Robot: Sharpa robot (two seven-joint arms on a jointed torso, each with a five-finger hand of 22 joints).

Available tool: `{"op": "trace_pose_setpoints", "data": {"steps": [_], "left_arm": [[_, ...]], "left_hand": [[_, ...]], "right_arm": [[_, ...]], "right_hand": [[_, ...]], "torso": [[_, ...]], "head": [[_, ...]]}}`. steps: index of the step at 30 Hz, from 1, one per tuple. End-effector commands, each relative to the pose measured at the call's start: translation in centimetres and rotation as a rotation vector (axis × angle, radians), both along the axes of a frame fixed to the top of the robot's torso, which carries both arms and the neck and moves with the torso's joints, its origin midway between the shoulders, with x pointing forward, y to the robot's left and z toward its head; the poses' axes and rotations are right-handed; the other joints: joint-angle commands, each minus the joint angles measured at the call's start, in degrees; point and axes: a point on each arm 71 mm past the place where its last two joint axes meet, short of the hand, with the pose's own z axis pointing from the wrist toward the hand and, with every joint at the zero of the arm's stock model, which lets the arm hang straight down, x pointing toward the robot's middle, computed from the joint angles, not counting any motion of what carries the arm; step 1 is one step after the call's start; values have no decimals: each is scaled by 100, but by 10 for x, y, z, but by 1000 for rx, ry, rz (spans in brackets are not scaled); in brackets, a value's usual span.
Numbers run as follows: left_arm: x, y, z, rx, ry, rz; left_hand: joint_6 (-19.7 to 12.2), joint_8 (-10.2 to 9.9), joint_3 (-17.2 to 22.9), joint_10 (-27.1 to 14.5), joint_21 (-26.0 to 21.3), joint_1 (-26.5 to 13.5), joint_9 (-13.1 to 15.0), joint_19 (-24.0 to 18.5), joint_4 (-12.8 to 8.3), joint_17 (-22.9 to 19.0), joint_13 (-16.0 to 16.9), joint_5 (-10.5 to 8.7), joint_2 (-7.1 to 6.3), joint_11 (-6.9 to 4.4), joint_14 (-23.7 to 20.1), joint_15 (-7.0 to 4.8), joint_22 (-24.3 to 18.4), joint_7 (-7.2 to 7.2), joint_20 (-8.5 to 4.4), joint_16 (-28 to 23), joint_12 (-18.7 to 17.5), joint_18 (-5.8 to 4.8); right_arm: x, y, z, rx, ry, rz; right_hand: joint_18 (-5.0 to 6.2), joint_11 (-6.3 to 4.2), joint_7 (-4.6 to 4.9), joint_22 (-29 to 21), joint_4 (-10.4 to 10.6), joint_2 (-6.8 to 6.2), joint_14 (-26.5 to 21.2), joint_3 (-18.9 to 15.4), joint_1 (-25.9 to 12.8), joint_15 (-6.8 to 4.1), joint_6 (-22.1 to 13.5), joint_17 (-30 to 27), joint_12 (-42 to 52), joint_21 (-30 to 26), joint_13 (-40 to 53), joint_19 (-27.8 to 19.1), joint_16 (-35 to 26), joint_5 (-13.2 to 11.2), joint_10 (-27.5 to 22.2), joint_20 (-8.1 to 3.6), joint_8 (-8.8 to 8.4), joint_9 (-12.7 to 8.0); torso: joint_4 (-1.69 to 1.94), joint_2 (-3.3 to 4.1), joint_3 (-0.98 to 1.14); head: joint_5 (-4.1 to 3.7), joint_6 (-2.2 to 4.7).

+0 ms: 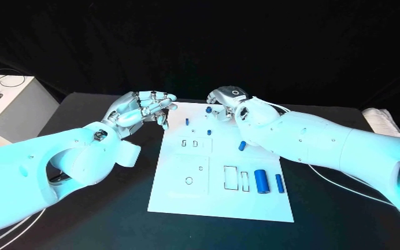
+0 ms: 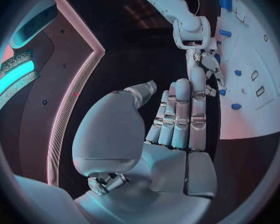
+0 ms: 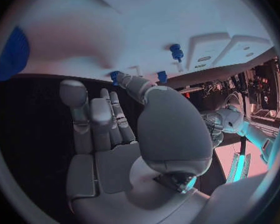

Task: Assemble the parts on the task board

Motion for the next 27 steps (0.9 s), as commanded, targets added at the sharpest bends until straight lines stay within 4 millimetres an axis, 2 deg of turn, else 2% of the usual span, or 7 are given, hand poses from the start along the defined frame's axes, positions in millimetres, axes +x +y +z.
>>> {"op": "trace_pose_setpoints", "data": {"steps": [1,6,9,14,16,19,27], "left_arm": [[0,0,2,-6,-16,-17],[2,4,2,-3,-18,-5],[3,5,2,-2,-18,-1],[4,4,2,-3,-18,-4],[4,4,2,-3,-18,-6],[5,3,1,-3,-17,-7],[5,3,1,-2,-14,-10]], "left_hand": [[-43,-22,41,-46,26,-26,6,-29,6,4,6,17,16,-12,-43,-15,5,-9,8,-19,-32,21],[-43,-23,46,-50,33,-26,9,-36,5,4,6,17,21,-10,-47,-13,9,-7,10,-24,-34,21],[-43,-23,46,-50,33,-26,9,-36,5,4,6,17,21,-10,-47,-13,9,-7,10,-24,-34,21],[-43,-23,46,-50,33,-26,9,-36,5,4,6,17,21,-10,-47,-13,9,-7,10,-24,-34,21],[-43,-23,46,-50,33,-26,9,-36,5,4,6,17,21,-10,-47,-13,9,-7,10,-24,-34,21],[-42,-22,49,-50,39,-24,11,-41,3,4,8,17,24,-10,-49,-12,13,-7,12,-26,-34,21],[-36,-18,64,-43,53,-15,18,-53,-4,4,12,18,39,-12,-53,-12,23,-7,15,-31,-30,23]], "right_arm": [[-6,-10,6,52,-20,2],[-14,-34,14,164,25,-23],[-20,-59,22,255,94,-43],[-25,-86,25,310,174,-60],[-26,-96,26,311,207,-70],[-24,-112,25,304,252,-104],[-16,-138,19,280,338,-220]], "right_hand": [[40,-8,0,-26,0,-38,-26,-46,22,5,-40,-26,40,-32,3,-39,-23,22,-44,12,-21,2],[-26,-57,22,317,64,37,81,-65,1,-23,126,218,325,226,57,168,146,114,390,4,27,36],[-138,-174,47,951,139,55,255,31,-63,-114,117,832,734,724,224,456,560,175,1332,-68,-33,33],[-187,-303,-17,1241,128,-52,318,-195,-57,-212,-14,1133,1227,952,635,575,790,376,1955,-166,-145,20],[-223,-410,-82,1495,94,-44,334,-556,150,-199,-117,1289,3582,1121,3018,653,943,438,1404,-250,-96,123],[-285,-269,-21,1866,225,14,408,-626,75,-176,-231,1732,6758,1381,6425,772,1212,357,2186,-183,-64,174],[-463,-204,43,2782,510,20,650,-909,-168,-108,-298,3157,8258,2103,8173,1077,1912,392,3160,-92,10,217]], "torso": [[-20,-13,7],[-60,-30,25],[-83,-36,28],[-130,-33,29],[-143,-31,37],[-161,-25,46],[-116,-14,34]], "head": [[-5,39],[29,67],[2,87],[-29,107],[-30,100],[-52,110],[-116,56]]}}
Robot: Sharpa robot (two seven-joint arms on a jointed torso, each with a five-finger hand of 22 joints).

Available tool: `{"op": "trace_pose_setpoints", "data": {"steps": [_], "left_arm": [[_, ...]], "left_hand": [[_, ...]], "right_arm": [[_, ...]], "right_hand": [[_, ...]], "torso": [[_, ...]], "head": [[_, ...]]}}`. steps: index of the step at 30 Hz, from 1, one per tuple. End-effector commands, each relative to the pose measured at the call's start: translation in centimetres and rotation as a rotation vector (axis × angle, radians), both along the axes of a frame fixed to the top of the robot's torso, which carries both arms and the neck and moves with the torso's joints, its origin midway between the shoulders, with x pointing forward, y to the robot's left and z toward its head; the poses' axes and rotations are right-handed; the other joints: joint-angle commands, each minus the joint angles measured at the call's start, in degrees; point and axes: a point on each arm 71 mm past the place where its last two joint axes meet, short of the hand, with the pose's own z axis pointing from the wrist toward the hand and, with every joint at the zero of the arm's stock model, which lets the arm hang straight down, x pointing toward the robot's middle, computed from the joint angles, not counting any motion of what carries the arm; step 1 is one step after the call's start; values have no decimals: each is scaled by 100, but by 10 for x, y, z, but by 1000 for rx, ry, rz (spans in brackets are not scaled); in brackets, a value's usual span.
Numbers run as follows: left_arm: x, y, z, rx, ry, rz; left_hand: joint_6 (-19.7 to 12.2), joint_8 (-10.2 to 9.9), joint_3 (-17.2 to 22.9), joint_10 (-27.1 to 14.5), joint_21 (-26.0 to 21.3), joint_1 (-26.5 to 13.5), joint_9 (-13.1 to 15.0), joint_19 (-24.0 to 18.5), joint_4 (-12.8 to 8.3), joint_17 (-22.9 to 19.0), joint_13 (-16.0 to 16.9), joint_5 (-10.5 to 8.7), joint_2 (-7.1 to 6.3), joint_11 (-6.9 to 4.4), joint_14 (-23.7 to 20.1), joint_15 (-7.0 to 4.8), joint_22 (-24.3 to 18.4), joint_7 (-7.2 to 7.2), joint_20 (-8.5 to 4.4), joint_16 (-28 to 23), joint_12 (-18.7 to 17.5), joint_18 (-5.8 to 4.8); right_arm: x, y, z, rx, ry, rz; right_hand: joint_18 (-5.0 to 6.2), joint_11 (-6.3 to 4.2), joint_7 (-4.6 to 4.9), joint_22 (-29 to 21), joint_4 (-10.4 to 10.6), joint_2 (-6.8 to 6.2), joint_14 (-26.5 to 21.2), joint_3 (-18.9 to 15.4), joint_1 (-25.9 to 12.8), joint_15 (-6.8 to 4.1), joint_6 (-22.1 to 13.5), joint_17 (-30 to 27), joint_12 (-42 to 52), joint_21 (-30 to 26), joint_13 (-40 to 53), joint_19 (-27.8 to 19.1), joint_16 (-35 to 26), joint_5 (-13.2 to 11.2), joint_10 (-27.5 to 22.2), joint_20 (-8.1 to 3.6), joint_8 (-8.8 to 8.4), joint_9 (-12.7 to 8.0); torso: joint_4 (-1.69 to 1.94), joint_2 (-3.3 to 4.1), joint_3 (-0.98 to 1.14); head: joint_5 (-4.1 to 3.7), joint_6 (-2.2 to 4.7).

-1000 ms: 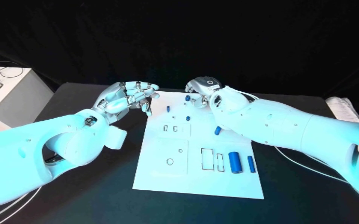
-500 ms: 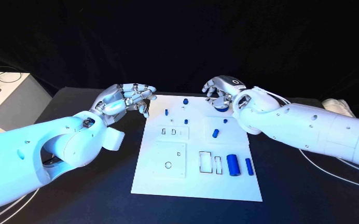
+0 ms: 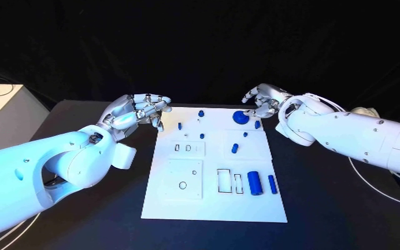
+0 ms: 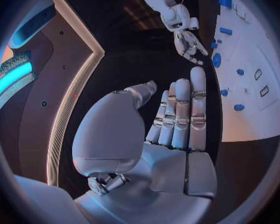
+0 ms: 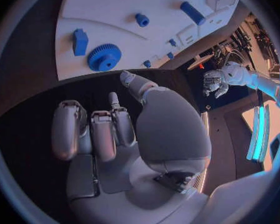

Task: Assemble the parts on the task board

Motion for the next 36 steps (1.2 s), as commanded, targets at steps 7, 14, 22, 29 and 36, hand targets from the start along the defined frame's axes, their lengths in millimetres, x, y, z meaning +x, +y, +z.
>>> {"op": "trace_pose_setpoints", "data": {"steps": [7,14,22,29,36], "left_arm": [[0,-4,1,-6,-3,-36],[1,-5,0,-3,7,-46],[1,-6,-1,-2,10,-49],[1,-6,-1,-2,10,-51],[1,-6,-1,-1,11,-49]], "left_hand": [[-43,-24,90,-37,66,-13,18,-69,-5,6,11,19,91,13,-39,11,32,-2,1,-43,-38,26],[-45,-25,98,-40,71,-8,20,-75,-11,6,11,18,94,13,-40,11,36,-2,1,-45,-39,27],[-48,-26,104,-42,75,-8,21,-79,-13,6,12,18,95,15,-42,11,38,-1,2,-47,-40,27],[-48,-26,104,-42,75,-8,21,-79,-13,6,12,18,95,15,-42,11,38,-1,2,-47,-40,27],[-50,-28,111,-44,81,-3,22,-85,-20,6,13,18,93,15,-44,11,42,-1,3,-50,-42,27]], "right_arm": [[8,-4,-11,9,171,-70],[13,0,-13,8,183,-103],[15,7,-14,-2,181,-111],[17,13,-18,-25,177,-114],[18,12,-24,-32,200,-122]], "right_hand": [[-149,61,32,407,161,-16,511,-255,-125,87,-98,1083,315,325,1202,147,247,12,390,51,14,3],[-163,66,35,477,182,-13,515,-297,-124,92,-102,1106,334,381,1226,172,257,44,407,57,21,5],[-170,66,35,509,186,-8,517,-306,-117,93,-99,1120,346,407,1241,183,262,52,420,59,26,7],[-173,64,30,533,189,13,519,-310,-87,94,-70,1134,358,426,1256,190,268,60,432,62,48,16],[-179,60,25,563,182,27,518,-303,-56,92,-38,1132,369,449,1270,200,268,66,443,63,70,23]], "torso": [[18,9,-9],[25,2,-19],[10,1,-18],[35,5,-16],[29,7,-20]], "head": [[2,-51],[-7,-73],[-2,-86],[-18,-98],[5,-118]]}}
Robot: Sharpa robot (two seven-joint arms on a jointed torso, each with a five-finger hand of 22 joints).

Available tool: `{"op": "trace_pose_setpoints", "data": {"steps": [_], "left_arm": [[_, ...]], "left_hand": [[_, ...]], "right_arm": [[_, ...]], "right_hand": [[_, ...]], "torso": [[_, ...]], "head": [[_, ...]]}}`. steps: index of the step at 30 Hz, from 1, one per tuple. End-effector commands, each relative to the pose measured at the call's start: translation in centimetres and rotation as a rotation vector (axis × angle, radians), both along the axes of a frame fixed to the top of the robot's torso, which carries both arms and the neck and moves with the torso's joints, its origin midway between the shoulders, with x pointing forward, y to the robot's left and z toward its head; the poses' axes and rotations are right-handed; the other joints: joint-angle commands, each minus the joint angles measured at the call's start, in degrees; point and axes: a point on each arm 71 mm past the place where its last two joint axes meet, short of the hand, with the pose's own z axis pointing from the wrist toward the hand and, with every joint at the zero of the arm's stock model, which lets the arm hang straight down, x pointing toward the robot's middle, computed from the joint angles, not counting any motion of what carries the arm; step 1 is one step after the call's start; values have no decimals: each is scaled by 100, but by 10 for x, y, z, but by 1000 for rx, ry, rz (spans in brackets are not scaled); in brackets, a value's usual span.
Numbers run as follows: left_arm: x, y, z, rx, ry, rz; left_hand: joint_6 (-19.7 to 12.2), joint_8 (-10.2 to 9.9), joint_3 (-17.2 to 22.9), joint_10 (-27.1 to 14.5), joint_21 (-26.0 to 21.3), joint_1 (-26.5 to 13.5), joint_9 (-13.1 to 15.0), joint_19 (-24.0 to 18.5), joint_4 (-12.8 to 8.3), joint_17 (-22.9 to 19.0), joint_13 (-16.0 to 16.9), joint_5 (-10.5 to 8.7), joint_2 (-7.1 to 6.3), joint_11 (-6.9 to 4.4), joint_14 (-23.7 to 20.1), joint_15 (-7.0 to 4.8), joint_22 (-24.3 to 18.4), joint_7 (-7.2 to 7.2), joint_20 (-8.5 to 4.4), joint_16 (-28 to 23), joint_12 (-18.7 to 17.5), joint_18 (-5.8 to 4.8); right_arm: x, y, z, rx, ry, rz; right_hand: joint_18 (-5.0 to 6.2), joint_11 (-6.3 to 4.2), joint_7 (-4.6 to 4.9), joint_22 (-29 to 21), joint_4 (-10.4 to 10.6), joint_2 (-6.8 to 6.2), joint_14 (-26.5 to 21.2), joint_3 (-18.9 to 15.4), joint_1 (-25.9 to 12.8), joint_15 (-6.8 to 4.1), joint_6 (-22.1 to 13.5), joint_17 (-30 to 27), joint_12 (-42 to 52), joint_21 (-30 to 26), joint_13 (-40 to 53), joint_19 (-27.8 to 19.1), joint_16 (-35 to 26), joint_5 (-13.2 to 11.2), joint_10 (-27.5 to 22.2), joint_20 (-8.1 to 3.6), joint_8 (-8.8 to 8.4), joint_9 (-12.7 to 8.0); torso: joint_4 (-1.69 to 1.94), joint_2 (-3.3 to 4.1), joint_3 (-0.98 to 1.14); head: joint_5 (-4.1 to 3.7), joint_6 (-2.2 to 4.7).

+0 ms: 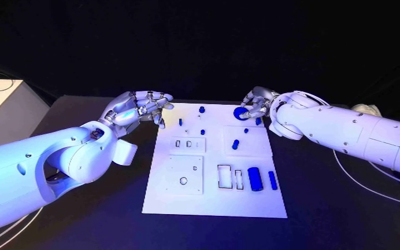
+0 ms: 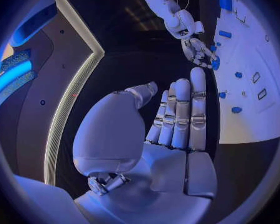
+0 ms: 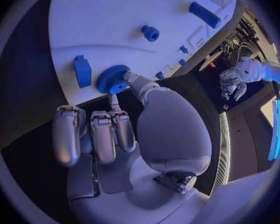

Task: Assemble the parts on the task board

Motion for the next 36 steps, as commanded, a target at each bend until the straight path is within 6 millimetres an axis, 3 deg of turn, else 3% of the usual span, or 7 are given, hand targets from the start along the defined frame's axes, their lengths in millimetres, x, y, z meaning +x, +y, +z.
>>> {"op": "trace_pose_setpoints", "data": {"steps": [1,4,8,16,25,36], "left_arm": [[-1,-2,1,-4,-7,-24],[-1,-1,1,-4,-7,-23],[-1,-2,1,-4,-7,-24],[-1,0,1,-3,-7,-22],[-1,0,1,-3,-8,-21],[-1,0,1,-3,-7,-22]], "left_hand": [[-51,-28,23,-45,37,3,5,-43,3,8,7,18,38,14,-44,11,9,0,2,-28,-22,27],[-51,-28,23,-45,37,3,5,-43,3,8,7,18,38,14,-44,11,9,0,2,-28,-22,27],[-51,-28,23,-45,37,3,5,-43,3,8,7,18,38,14,-44,11,9,0,2,-28,-22,27],[-51,-28,23,-45,37,3,5,-43,3,8,7,18,38,14,-44,11,9,0,2,-28,-22,27],[-54,-30,34,-47,48,2,9,-55,-4,8,9,18,36,17,-47,13,17,2,3,-32,-23,27],[-54,-30,34,-47,48,2,9,-55,-4,8,9,18,36,17,-47,13,17,2,3,-32,-23,27]], "right_arm": [[0,-1,-3,-21,22,-9],[0,-1,-4,-26,24,-9],[0,-1,-4,-36,20,-10],[0,-3,-2,-47,-15,-16],[-4,6,6,-54,-144,24],[-9,20,14,-58,-261,71]], "right_hand": [[-93,25,-4,398,-7,28,517,-38,21,51,40,1129,35,43,1277,176,22,22,401,35,12,3],[-93,24,-5,398,-7,32,519,-35,27,51,48,1137,40,44,1283,176,25,22,406,35,18,5],[-95,22,-9,412,-7,46,519,-25,39,48,69,1140,46,55,1291,180,26,22,413,34,31,9],[-101,1,-28,459,-82,153,517,184,198,33,237,1140,55,88,1306,186,28,57,424,23,125,33],[-117,-146,-201,558,-160,230,515,563,185,-94,787,1140,114,156,1382,209,26,91,494,-78,425,146],[-123,-174,-229,585,-146,191,514,575,102,-128,815,1133,99,173,1366,218,23,31,481,-114,457,163]], "torso": [[-15,1,-1],[-27,1,1],[-16,3,5],[-20,1,7],[-20,2,7],[-12,1,-1]], "head": [[17,-5],[25,-3],[20,-10],[30,-9],[26,3],[25,28]]}}
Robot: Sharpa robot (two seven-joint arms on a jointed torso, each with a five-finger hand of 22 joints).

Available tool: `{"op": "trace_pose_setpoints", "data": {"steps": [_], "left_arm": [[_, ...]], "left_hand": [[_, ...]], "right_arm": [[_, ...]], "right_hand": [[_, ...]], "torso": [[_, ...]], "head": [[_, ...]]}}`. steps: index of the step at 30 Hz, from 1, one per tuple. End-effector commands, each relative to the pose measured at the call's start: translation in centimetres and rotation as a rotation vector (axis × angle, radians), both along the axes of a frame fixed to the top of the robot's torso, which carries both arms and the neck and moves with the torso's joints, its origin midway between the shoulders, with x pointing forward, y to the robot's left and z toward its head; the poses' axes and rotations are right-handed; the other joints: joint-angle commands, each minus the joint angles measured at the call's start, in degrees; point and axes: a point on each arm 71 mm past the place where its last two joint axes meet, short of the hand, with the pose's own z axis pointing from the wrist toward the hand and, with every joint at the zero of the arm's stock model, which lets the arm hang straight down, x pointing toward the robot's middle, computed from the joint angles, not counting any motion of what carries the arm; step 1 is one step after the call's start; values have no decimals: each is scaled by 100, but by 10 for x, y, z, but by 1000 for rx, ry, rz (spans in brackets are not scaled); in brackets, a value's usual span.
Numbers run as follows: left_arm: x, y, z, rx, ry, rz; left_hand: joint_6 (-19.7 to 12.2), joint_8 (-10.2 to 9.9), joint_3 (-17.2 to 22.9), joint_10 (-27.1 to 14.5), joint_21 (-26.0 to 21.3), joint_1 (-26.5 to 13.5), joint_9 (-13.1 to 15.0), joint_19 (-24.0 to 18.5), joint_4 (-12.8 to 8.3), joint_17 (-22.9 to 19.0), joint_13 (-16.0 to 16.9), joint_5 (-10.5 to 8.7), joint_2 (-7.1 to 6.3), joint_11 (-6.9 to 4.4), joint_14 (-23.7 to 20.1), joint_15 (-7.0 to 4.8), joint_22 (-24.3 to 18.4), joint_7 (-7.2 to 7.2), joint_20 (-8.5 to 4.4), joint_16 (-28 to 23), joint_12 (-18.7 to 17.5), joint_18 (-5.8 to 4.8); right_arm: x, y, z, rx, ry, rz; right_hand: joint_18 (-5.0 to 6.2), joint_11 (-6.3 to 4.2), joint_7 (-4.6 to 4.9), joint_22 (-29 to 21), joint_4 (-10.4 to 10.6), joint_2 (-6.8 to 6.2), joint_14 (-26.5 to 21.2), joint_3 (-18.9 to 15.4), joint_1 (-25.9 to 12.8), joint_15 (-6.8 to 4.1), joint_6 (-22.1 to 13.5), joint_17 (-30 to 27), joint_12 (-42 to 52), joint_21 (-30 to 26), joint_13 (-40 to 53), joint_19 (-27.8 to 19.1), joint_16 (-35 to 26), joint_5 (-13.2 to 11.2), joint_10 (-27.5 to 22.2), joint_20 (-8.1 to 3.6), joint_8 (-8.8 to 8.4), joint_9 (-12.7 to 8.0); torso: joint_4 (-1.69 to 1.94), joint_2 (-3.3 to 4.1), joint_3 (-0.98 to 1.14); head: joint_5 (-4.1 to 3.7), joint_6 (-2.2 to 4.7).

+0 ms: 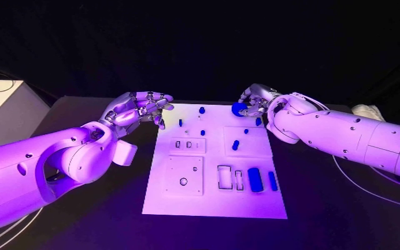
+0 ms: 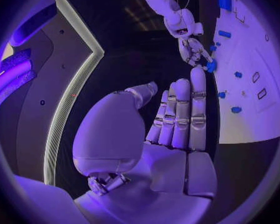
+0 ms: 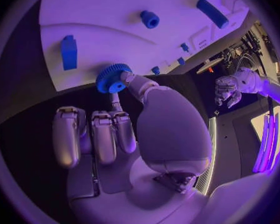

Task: Assemble the parts on the task board

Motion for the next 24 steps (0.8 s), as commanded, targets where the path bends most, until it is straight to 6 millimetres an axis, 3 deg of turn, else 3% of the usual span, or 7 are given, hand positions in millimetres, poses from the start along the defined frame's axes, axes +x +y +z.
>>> {"op": "trace_pose_setpoints", "data": {"steps": [1,9,14,18,24], "left_arm": [[-1,-2,1,-5,-9,-23],[-1,-2,1,-5,-8,-24],[-1,-2,1,-5,-8,-25],[-1,-3,1,-5,-7,-27],[-1,-5,1,-6,-7,-30]], "left_hand": [[-54,-30,35,-27,21,2,5,-56,-4,9,5,18,36,-4,-26,-8,5,2,3,-32,-25,27],[-54,-30,35,-27,21,2,5,-56,-4,9,5,18,36,-4,-26,-8,5,2,3,-32,-25,27],[-54,-30,35,-27,21,2,5,-56,-4,9,5,18,36,-4,-26,-8,5,2,3,-32,-25,27],[-55,-30,47,-27,37,-3,11,-71,-11,9,8,17,34,-3,-29,-6,16,3,6,-38,-25,27],[-55,-30,47,-27,37,-3,11,-71,-11,9,8,17,34,-3,-29,-6,16,3,6,-38,-25,27]], "right_arm": [[-2,6,6,-13,-89,31],[-10,29,11,-18,-126,99],[-15,62,13,-46,-143,176],[-17,92,12,-62,-154,232],[-19,118,4,-83,-148,257]], "right_hand": [[-62,-51,-114,588,5,1,524,25,-90,-53,221,1135,10,16,1368,229,24,-33,482,-41,174,76],[-64,-54,-118,593,7,0,526,30,-97,-54,225,1142,12,20,1371,231,26,-37,484,-44,177,78],[-68,-58,-123,611,3,-2,526,35,-95,-57,230,1144,13,34,1372,239,26,-33,486,-46,181,79],[-71,-59,-123,625,1,-7,527,35,-97,-58,230,1146,14,45,1374,244,27,-34,487,-47,181,80],[-73,-60,-123,634,-2,-15,527,37,-100,-60,223,1146,11,52,1370,248,27,-32,484,-49,178,79]], "torso": [[6,0,-7],[0,-5,-10],[0,0,-7],[20,8,-11],[20,10,-10]], "head": [[7,6],[27,22],[30,33],[-24,56],[-11,43]]}}
